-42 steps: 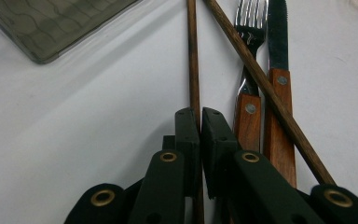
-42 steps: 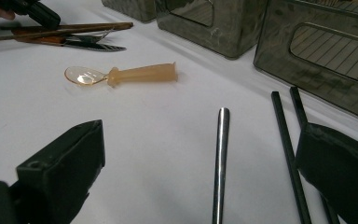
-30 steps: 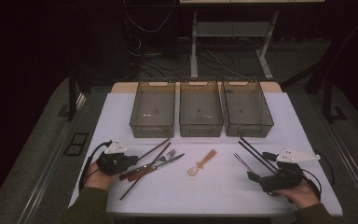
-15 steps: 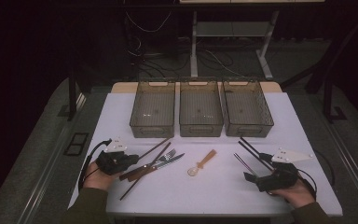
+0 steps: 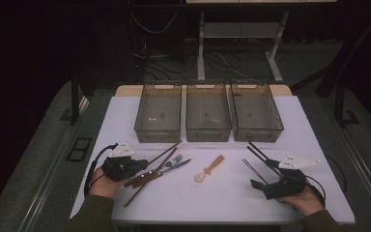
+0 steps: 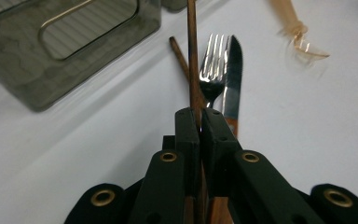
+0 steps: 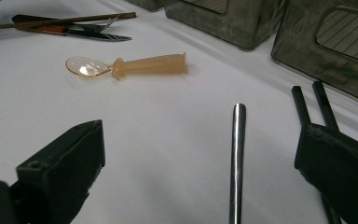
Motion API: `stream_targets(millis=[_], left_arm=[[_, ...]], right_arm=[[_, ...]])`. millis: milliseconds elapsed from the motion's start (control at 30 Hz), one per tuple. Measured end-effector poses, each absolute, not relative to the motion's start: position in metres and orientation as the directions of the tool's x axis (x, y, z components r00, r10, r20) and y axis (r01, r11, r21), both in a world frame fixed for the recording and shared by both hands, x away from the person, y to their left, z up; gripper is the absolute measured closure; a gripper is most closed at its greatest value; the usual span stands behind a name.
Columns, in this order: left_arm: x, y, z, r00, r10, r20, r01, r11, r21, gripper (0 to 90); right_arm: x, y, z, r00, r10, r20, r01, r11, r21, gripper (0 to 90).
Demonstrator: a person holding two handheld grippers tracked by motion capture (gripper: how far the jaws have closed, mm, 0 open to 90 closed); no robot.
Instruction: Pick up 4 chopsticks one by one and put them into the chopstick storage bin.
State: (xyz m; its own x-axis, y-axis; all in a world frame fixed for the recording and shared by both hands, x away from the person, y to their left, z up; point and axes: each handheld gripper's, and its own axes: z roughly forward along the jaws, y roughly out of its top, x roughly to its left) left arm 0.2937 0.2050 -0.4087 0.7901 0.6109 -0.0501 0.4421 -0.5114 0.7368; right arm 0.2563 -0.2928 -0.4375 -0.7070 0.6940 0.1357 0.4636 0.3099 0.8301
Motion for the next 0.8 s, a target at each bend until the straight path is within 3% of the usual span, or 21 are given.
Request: stream_targets(millis=[800], left_arm=[[0.304, 0.178, -0.400, 0.813, 0.575, -0.087, 0.416, -0.470, 0.779, 84.7]], right_arm=[[0.256, -0.294, -0.436, -0.706, 0.697, 0.129, 0.456, 0.307, 0.835, 1.8]])
